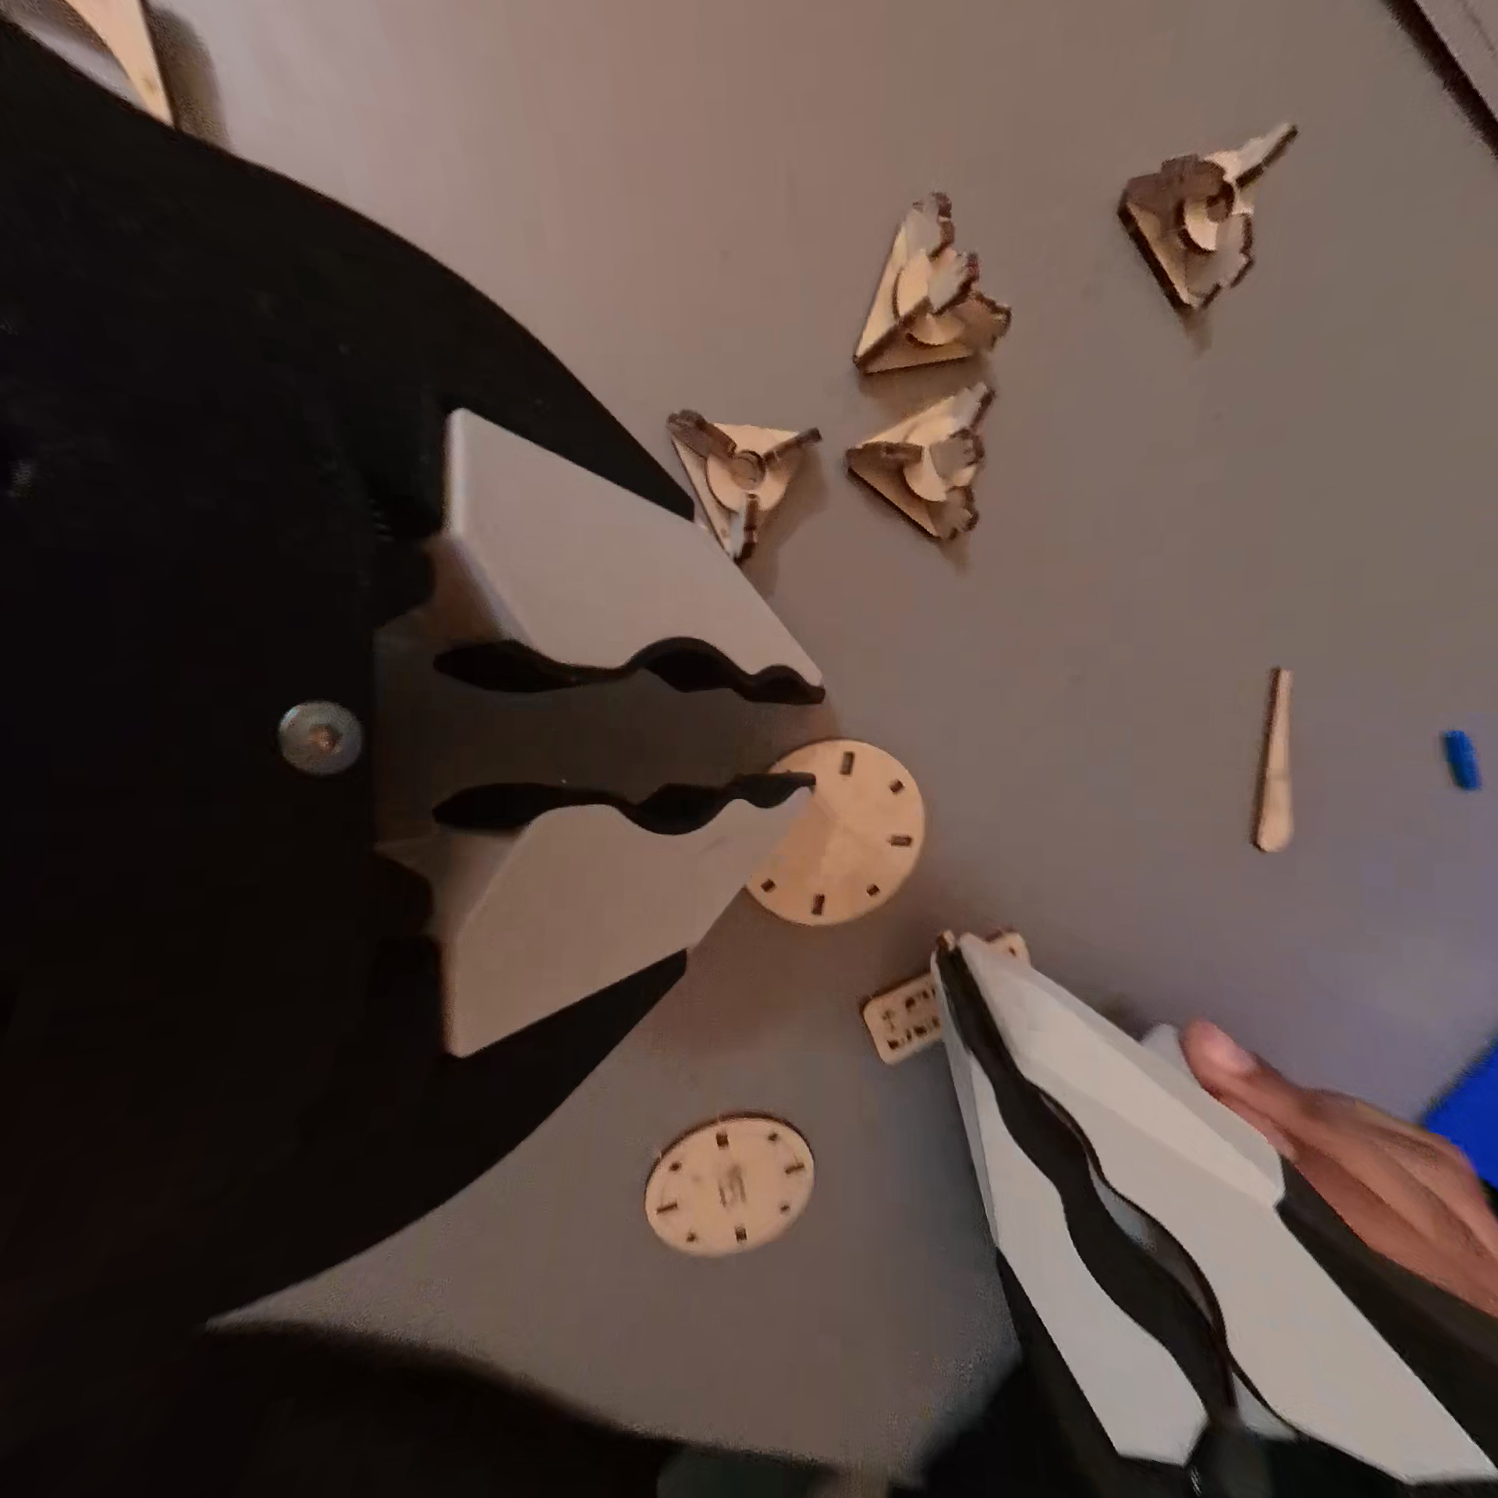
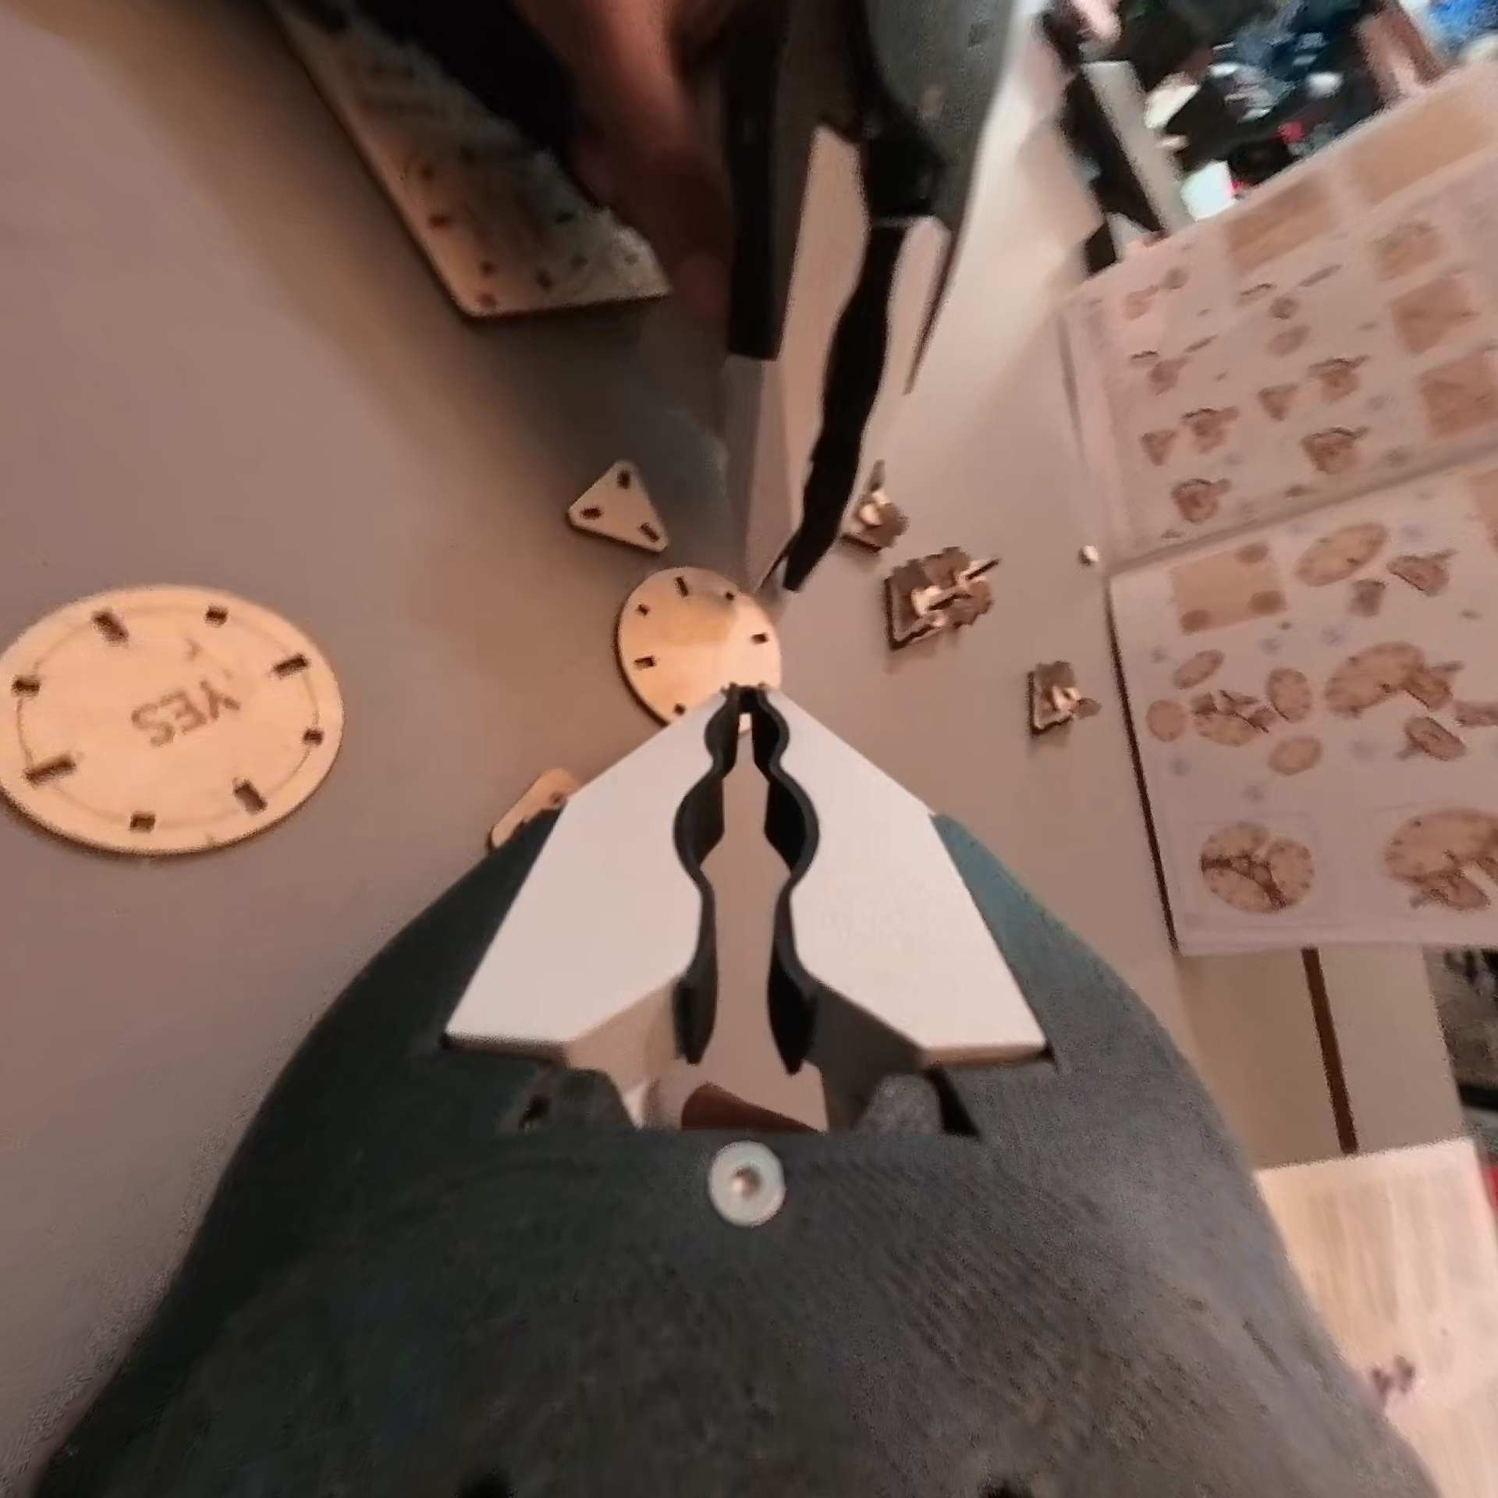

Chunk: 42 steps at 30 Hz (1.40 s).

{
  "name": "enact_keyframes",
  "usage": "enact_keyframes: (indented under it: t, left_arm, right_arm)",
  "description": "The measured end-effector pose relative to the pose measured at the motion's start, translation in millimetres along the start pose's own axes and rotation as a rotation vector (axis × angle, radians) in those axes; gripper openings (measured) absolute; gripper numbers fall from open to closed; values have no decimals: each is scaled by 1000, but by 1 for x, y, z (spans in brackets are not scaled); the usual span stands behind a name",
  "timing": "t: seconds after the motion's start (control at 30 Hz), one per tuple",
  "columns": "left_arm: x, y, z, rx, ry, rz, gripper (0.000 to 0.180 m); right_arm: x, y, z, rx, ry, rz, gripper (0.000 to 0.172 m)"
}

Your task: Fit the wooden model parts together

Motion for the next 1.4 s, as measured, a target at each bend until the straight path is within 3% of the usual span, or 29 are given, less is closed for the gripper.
enact_keyframes:
  t: [0.17, 0.37, 0.83, 1.4]
  left_arm:
    - [-3, 1, 3, 14, 5, 37, 16]
    - [-4, 2, 3, 36, 7, 61, 14]
    - [-5, 5, 4, 90, 16, 107, 6]
    - [-6, 6, 5, 106, 21, 121, 5]
  right_arm:
    - [-13, -2, 7, 157, 169, -170, 1]
    - [-16, -6, 2, 216, 200, -362, 1]
    - [-33, -13, -10, 361, 332, -609, 1]
    - [-50, -23, -18, 337, 440, -889, 1]
Point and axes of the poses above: each gripper's, where its closed fingertips meet, x back along the fingers, z out of its underside, y = z × x across the jaws, the point moved 8 cm from there along x, back along the fingers, and after that the axes turned 10 degrees about -y, right-handed, at the moved point
